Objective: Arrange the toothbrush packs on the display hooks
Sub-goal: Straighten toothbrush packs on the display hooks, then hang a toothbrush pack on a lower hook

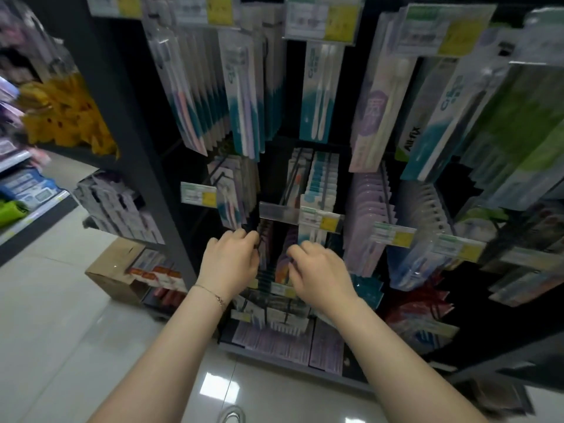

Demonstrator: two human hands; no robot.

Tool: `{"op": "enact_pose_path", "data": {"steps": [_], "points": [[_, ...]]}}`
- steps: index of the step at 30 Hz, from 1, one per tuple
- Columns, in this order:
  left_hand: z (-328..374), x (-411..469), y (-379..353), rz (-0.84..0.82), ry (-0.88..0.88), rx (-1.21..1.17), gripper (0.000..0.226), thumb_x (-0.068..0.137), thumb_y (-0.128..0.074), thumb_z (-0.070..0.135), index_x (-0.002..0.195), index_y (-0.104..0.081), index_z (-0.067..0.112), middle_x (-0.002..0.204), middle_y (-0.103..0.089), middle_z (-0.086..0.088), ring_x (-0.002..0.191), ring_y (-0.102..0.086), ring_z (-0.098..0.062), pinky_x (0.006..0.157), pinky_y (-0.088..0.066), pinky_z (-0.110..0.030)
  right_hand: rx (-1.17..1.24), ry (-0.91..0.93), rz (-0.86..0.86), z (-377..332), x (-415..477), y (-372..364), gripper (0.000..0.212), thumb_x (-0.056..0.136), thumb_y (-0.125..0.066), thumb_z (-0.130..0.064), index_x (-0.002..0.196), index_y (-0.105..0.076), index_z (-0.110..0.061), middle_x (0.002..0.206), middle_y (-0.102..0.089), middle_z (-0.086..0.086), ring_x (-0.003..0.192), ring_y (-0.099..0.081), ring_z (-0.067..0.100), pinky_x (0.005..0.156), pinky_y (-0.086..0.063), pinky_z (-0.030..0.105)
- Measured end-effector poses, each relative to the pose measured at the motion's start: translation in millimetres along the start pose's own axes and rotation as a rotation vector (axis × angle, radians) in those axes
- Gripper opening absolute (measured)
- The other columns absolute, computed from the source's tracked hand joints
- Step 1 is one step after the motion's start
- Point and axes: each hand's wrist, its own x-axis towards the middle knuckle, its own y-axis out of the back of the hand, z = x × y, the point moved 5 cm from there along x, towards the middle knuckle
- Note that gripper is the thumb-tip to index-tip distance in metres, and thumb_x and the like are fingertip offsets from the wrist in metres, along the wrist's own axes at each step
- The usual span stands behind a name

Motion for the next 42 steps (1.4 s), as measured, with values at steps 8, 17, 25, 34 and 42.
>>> {"op": "enact_pose_path", "data": {"steps": [8,17,25,34,42], "points": [[-75,14,-29,-0.203,0.041,0.055,0.024,0.092,-0.049,0.027,0.112,-0.056,0.018,0.102,-0.058,-0.001,0.098,-0.056,-0.025,0.075,-0.042,-0.038,0.045,-0.017,-0.216,-38,46,-74,0.023,0.097,-0.045,-0.022,0.114,-0.055,-0.01,0.105,-0.057,0.008,0.097,-0.053,0.029,0.069,-0.043,0.038],[-148,58,-53,-0.364,0.166,-0.22,0.035,0.096,-0.048,0.026,0.129,-0.052,0.016,0.127,-0.053,-0.008,0.11,-0.056,-0.029,0.085,-0.05,-0.036,0.125,-0.272,-0.216,-42,117,-126,0.024,0.096,-0.046,-0.024,0.117,-0.05,-0.014,0.112,-0.054,0.005,0.104,-0.053,0.025,0.064,-0.038,0.032],[-175,104,-84,-0.427,0.339,-0.745,0.007,0.096,-0.051,0.014,0.098,-0.058,0.017,0.108,-0.06,-0.002,0.111,-0.058,-0.021,0.089,-0.04,-0.02,0.474,-0.578,-0.146,-28,166,-157,0.035,0.101,-0.043,-0.025,0.134,-0.041,-0.014,0.124,-0.051,0.008,0.107,-0.055,0.028,0.087,-0.05,0.045],[-179,128,-84,-0.32,0.382,-1.083,0.046,0.09,-0.063,0.007,0.131,-0.044,0.01,0.109,-0.054,0.006,0.102,-0.053,-0.012,0.092,-0.043,-0.025,0.636,-0.629,-0.031,-20,191,-188,0.021,0.095,-0.056,-0.017,0.116,-0.053,-0.018,0.11,-0.056,0.003,0.098,-0.057,0.018,0.083,-0.052,0.036],[-189,134,-92,-0.255,0.433,-1.134,0.021,0.087,-0.062,-0.005,0.099,-0.049,0.006,0.085,-0.051,0.004,0.074,-0.049,-0.004,0.055,-0.04,0.0,0.996,-0.703,0.233,-21,192,-183,0.025,0.096,-0.055,-0.012,0.078,-0.055,-0.03,0.078,-0.062,-0.009,0.076,-0.058,0.003,0.074,-0.046,0.02]]}}
